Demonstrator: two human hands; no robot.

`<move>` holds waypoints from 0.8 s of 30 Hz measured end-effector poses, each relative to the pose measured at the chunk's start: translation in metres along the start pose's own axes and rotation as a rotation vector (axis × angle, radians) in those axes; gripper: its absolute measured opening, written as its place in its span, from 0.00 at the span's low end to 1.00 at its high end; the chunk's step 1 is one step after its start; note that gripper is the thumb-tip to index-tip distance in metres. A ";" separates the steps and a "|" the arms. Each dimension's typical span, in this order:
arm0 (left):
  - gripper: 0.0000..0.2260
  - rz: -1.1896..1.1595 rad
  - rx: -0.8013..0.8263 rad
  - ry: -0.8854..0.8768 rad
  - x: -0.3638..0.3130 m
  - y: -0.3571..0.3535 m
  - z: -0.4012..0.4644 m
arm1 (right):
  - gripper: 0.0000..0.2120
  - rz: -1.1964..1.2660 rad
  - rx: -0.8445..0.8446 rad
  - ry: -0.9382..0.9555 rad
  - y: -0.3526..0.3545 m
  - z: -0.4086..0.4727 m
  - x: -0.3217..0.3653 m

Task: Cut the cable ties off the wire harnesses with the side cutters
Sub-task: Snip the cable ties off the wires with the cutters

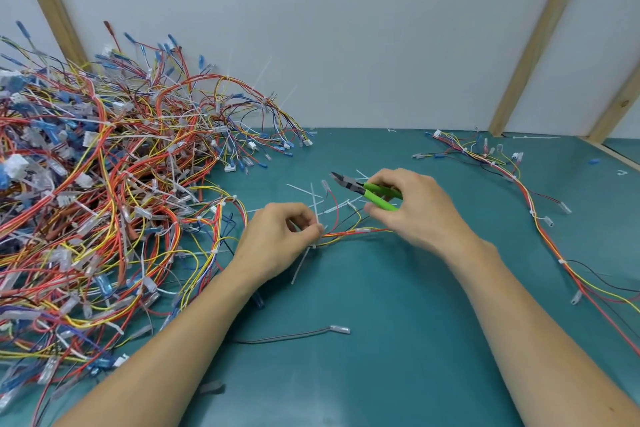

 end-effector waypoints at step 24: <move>0.06 -0.029 -0.042 -0.053 -0.002 0.001 0.001 | 0.23 -0.078 0.323 -0.018 -0.004 -0.005 -0.004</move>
Point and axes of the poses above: each hand's wrist, its own z-axis towards the middle knuckle, its own y-axis out of the back of the hand, x = y × z, the point moved 7 cm from there along z, towards the middle knuckle, and after that the axes turned 13 degrees about y, right-handed, at the moved point
